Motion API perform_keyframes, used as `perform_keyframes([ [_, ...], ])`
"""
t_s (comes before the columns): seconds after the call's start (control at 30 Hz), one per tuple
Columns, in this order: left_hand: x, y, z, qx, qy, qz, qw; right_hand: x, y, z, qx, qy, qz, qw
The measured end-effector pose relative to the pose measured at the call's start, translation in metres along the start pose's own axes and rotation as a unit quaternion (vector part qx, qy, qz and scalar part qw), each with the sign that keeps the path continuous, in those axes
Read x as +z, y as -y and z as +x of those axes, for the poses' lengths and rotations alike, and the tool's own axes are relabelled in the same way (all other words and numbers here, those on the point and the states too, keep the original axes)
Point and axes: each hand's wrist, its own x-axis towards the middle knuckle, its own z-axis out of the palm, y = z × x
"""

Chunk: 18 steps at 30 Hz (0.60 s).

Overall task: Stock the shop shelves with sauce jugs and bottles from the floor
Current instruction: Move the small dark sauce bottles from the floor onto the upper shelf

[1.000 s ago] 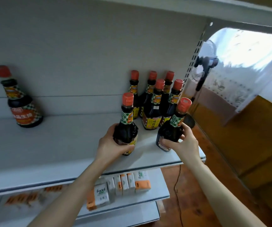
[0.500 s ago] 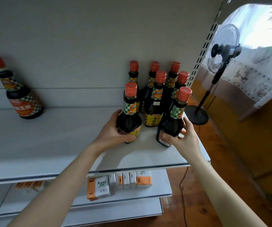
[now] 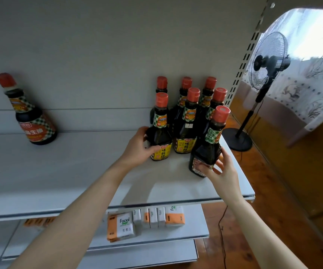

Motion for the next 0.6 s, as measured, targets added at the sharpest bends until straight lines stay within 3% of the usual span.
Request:
perform_keyframes([
  [0.4, 0.01, -0.002, 0.018, 0.027, -0.002, -0.004, 1.0, 0.002, -0.003, 0.001, 0.0, -0.003, 0.012, 1.0],
  [0.6, 0.013, 0.003, 0.018, 0.0, 0.015, -0.033, 0.999, 0.002, -0.002, 0.001, 0.0, -0.001, 0.018, 1.0],
])
